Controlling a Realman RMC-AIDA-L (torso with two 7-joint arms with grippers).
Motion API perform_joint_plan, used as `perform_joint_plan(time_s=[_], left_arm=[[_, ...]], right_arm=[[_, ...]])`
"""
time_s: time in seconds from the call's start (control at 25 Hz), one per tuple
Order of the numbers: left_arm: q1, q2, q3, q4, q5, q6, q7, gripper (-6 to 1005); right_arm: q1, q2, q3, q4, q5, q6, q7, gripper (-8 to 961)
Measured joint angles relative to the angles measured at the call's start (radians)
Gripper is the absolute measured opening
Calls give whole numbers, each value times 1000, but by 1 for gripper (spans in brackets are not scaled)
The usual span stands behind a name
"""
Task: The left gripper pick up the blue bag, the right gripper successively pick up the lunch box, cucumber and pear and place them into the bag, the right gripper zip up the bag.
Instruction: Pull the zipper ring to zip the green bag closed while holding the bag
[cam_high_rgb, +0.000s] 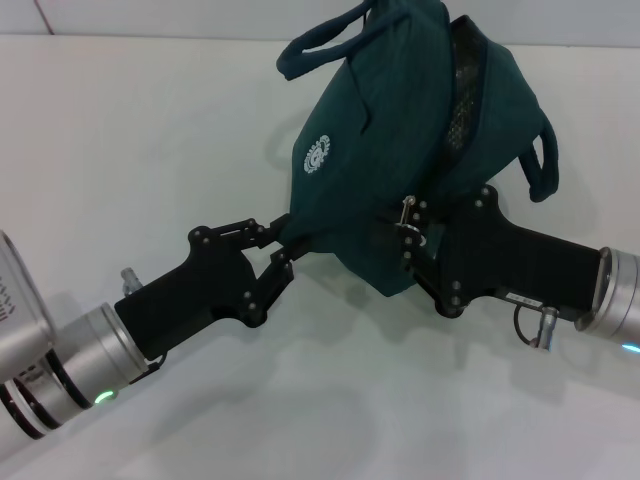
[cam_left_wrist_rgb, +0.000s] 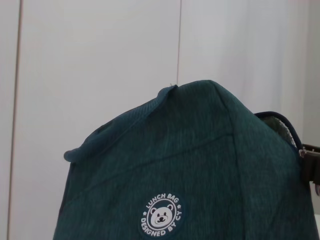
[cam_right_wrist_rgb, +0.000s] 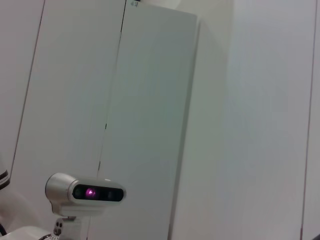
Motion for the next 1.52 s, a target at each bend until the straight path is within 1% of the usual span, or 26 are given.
perform_joint_plan(time_s=[0.2,0.52,0.76,1.12,1.4,1.52], left_arm=[[-3,-2,-4,-3,-4,13,-3,226],[-7,-4,-5,-18,-16,5,4,145],[-21,-5,-3,-39,-15,0,7,102],[-37,-8,-2,-75,-9,-20,46,101],[-34,-8,-2,-79,2,-44,49,97],[-30,-8,-2,-80,4,-41,52,63]], right_arm=[[-1,0,3,0,1,1,7,32],[-1,0,8,0,28,-5,19,33],[-10,-3,10,0,88,-23,9,33],[-11,-3,52,0,111,-71,-15,34],[-11,0,66,2,170,-67,-16,34],[-3,0,62,17,177,-64,-16,35]])
